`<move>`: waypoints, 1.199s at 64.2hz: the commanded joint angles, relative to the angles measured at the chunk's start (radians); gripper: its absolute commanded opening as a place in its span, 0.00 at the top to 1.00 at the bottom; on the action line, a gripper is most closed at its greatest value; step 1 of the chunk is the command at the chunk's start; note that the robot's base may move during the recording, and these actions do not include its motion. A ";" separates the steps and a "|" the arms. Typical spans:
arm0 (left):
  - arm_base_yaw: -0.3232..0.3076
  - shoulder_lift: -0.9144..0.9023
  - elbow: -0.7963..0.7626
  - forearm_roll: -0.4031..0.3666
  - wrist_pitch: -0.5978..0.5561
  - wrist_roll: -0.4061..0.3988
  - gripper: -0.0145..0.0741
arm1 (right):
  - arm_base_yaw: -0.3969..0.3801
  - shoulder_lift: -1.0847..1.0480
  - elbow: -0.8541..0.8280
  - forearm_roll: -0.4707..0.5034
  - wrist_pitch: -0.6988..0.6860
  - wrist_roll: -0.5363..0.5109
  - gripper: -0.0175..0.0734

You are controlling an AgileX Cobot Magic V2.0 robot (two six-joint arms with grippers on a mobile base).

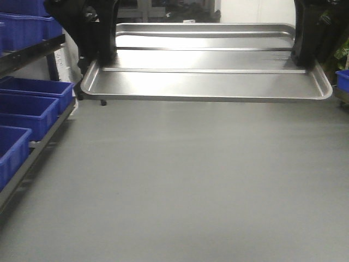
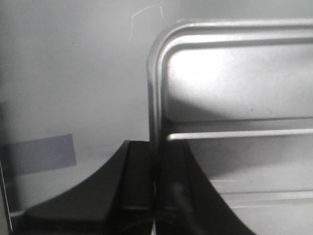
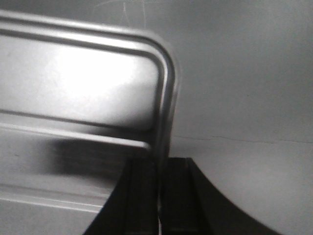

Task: Grab silver tray and place in blue box
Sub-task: 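Hold the tray in both grippers while the base turns away, then carry the tray with both grippers to the blue bin rack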

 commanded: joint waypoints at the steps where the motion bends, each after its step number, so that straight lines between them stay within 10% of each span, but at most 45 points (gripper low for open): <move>1: -0.009 -0.046 -0.029 0.039 0.010 0.025 0.95 | -0.002 -0.039 -0.029 -0.054 -0.040 -0.014 0.74; 77: -0.009 -0.046 -0.029 0.039 0.010 0.025 0.95 | -0.002 -0.039 -0.029 -0.054 -0.042 -0.014 0.74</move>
